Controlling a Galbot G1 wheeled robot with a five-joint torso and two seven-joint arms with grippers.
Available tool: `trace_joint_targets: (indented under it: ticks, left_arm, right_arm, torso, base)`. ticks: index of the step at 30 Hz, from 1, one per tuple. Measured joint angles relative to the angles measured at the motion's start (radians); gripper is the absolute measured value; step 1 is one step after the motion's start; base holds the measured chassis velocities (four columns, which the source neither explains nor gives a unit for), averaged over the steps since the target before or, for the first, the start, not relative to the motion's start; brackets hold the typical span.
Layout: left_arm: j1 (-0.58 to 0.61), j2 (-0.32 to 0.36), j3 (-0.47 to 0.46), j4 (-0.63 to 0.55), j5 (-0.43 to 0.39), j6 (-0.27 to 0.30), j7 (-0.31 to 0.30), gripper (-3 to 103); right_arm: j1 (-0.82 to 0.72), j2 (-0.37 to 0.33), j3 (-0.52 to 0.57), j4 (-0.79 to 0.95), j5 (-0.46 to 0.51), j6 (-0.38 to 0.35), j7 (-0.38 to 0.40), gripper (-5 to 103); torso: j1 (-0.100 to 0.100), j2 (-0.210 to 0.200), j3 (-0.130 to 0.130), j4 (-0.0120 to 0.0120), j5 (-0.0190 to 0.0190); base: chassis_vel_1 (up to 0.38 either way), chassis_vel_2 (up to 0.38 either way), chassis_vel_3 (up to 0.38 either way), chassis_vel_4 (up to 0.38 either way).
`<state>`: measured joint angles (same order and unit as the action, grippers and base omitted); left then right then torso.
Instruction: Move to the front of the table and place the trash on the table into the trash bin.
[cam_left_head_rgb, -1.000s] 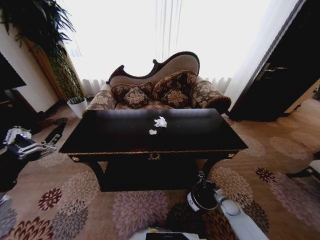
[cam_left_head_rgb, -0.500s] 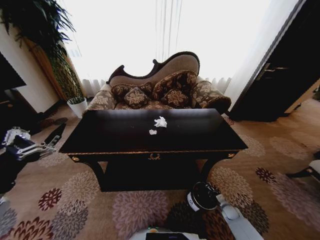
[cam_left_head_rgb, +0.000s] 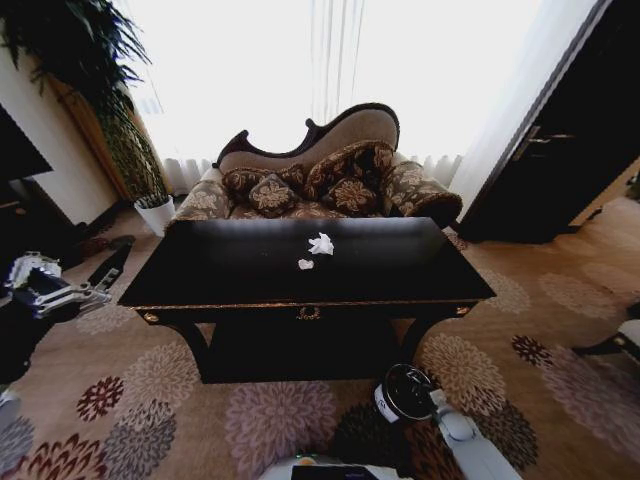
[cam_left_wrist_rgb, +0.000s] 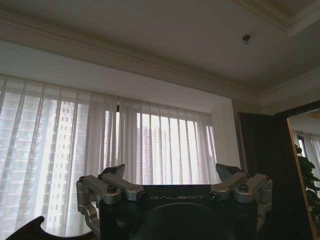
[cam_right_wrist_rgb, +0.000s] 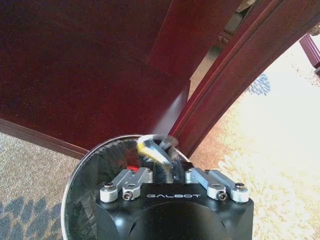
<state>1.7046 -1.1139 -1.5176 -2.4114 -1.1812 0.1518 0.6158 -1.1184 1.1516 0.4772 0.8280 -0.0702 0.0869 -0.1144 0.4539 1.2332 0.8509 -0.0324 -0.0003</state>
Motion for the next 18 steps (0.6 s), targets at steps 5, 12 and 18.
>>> trace_joint_targets:
  ticks: [5,12,18]
  left_arm:
    - [-0.011,0.000,0.017,0.004,0.006,0.000,0.001,100]
    - [-0.023,-0.001,0.029,0.010,0.011,0.000,0.001,100]
    - [-0.030,-0.002,0.033,0.017,0.011,-0.001,0.003,100]
  right_arm:
    - [-0.019,-0.001,0.008,0.024,0.006,-0.005,-0.001,47]
    - [-0.103,0.000,0.013,0.137,0.084,0.021,-0.045,74]
    - [-0.207,0.000,0.034,0.276,0.177,0.094,-0.200,90]
  torso:
    - [0.000,0.000,0.000,0.0000,0.0001]
    - [0.000,0.000,0.000,0.0001,0.0000]
    - [0.000,0.000,0.000,-0.0003,0.0000]
  base:
    - [0.000,0.000,0.000,0.000]
    - [0.000,0.000,0.000,0.000]
    - [0.000,0.000,0.000,0.000]
